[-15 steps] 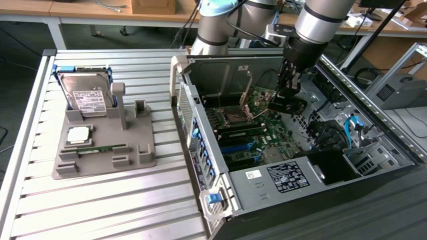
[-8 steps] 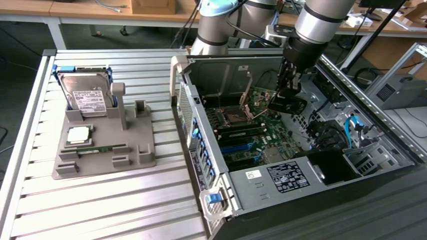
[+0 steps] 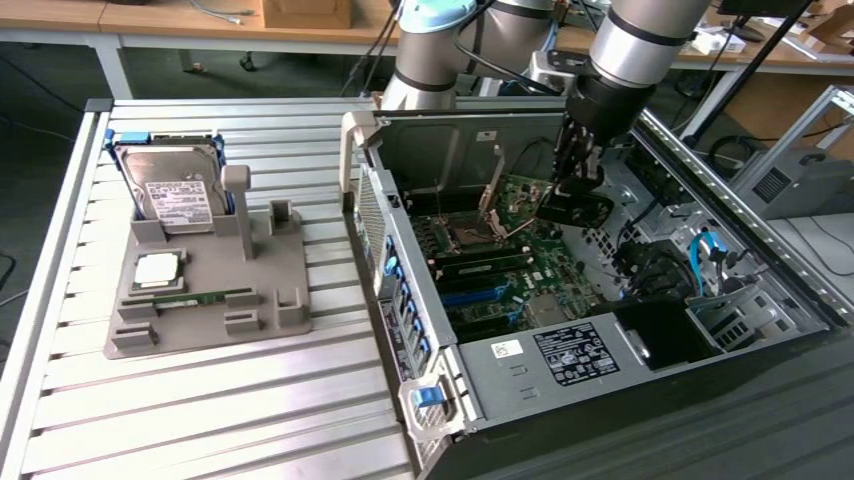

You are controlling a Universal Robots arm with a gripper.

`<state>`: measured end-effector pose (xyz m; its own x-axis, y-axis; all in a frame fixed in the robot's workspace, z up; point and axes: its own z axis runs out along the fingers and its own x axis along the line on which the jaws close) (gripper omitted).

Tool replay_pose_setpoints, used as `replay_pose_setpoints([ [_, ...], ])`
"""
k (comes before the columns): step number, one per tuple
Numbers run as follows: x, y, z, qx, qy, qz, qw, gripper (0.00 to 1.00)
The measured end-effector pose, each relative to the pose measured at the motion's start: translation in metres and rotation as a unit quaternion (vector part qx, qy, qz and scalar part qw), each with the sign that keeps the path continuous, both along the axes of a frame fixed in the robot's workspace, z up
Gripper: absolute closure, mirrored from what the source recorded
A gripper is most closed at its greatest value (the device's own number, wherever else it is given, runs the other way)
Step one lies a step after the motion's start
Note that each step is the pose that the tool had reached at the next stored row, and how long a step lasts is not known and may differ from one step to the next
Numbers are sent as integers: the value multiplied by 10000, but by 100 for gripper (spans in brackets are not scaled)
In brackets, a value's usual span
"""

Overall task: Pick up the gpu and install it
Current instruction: 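Insert the gpu into the slot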

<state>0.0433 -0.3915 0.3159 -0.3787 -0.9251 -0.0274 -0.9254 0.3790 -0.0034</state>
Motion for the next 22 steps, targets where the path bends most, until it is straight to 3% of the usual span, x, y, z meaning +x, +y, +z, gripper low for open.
replay_pose_setpoints([
  [11,0,0,-3,0,0,432,9991,73],
  [22,0,0,-7,0,0,779,9970,73],
])
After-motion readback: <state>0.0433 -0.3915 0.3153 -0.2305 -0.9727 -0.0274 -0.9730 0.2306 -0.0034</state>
